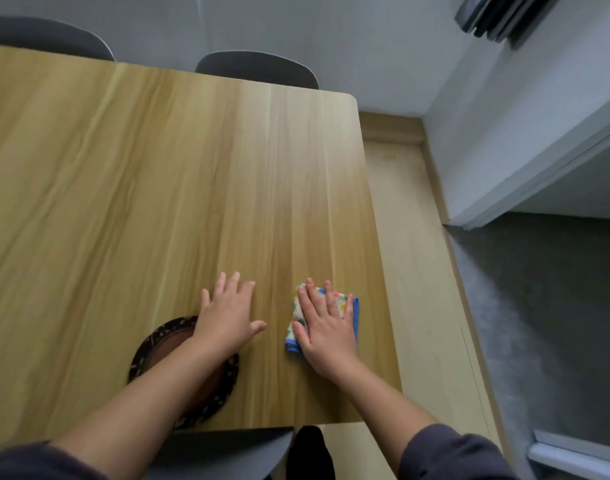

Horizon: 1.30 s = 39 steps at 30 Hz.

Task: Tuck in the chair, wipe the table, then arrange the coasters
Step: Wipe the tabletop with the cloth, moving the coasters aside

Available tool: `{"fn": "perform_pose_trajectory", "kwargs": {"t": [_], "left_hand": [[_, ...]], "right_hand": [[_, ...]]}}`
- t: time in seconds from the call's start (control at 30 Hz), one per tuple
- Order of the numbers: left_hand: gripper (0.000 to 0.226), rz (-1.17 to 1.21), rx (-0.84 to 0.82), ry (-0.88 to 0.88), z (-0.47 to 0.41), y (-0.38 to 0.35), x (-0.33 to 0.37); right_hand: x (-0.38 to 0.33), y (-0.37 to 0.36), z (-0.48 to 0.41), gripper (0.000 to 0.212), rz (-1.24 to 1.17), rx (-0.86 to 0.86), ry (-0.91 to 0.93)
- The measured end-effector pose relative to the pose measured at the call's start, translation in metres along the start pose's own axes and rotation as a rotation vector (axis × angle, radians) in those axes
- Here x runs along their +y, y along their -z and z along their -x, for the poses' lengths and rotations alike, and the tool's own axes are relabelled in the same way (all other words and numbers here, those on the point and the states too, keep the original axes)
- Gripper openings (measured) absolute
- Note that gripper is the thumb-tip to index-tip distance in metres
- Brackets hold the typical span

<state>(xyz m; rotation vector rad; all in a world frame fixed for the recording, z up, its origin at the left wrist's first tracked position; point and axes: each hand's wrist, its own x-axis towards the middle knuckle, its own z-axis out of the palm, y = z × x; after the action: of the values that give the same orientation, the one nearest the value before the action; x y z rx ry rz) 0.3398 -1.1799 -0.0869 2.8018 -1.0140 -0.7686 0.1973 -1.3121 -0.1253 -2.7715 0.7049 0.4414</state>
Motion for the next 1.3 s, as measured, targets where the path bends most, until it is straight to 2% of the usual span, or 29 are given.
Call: {"fn": "perform_pose_trajectory", "kwargs": {"t": [0.1,0.2,0.27,0.47,0.53,0.6,0.67,0.77,0.83,0.93,0.97,1.03,1.1,1.17,1.23,1.3], "left_hand": [[0.076,0.038,0.021,-0.067,0.011,-0.005,0.005],[0.063,0.069,0.062,-0.13,0.013,-0.01,0.014],[0.057,0.112,0.088,-0.153,0.014,-0.014,0.022],[0.045,0.216,0.181,-0.182,0.015,-0.024,0.045],[0.041,0.261,0.237,-0.191,0.017,-0.028,0.048],[0.043,0.333,0.273,-0.212,0.018,-0.03,0.049],[0.053,0.45,0.23,-0.268,0.013,-0.025,0.051],[0.061,0.698,0.041,-0.357,0.002,0.003,0.063],[0.048,0.769,-0.059,-0.407,-0.007,0.027,0.072],[0.012,0.729,-0.085,-0.491,-0.014,0.06,0.081],[0.009,0.768,-0.122,-0.505,-0.013,0.071,0.084],[0.02,0.87,-0.201,-0.52,-0.013,0.09,0.092],[0.022,0.936,-0.21,-0.542,-0.01,0.107,0.101],[0.019,0.977,-0.161,-0.551,-0.01,0.121,0.107],[0.019,0.978,-0.084,-0.535,-0.009,0.133,0.11],[0.02,0.932,-0.02,-0.513,-0.008,0.143,0.108]], "right_hand": [[0.003,0.015,0.0,0.063,-0.113,0.023,-0.02],[0.021,0.031,0.002,0.054,-0.201,0.177,-0.246],[0.039,0.038,0.006,0.044,-0.206,0.207,-0.326],[0.05,0.051,0.001,0.009,-0.267,0.159,-0.299],[0.052,0.057,-0.001,0.002,-0.413,0.131,-0.305],[0.051,0.067,-0.001,0.003,-0.646,0.078,-0.314],[0.049,0.078,0.003,0.004,-0.792,0.03,-0.264],[0.047,0.104,0.005,0.006,-0.984,-0.015,-0.137],[0.049,0.127,0.003,0.003,-1.085,-0.031,-0.09],[0.058,0.162,0.0,0.013,-1.177,-0.067,-0.069],[0.061,0.172,0.0,0.018,-1.199,-0.085,-0.064],[0.069,0.189,0.0,0.026,-1.225,-0.102,-0.031],[0.074,0.201,0.001,0.031,-1.231,-0.11,0.015],[0.076,0.207,0.002,0.03,-1.148,-0.154,0.074],[0.074,0.205,0.005,0.019,-0.982,-0.197,0.142],[0.072,0.203,0.005,0.014,-0.842,-0.134,0.143]]}}
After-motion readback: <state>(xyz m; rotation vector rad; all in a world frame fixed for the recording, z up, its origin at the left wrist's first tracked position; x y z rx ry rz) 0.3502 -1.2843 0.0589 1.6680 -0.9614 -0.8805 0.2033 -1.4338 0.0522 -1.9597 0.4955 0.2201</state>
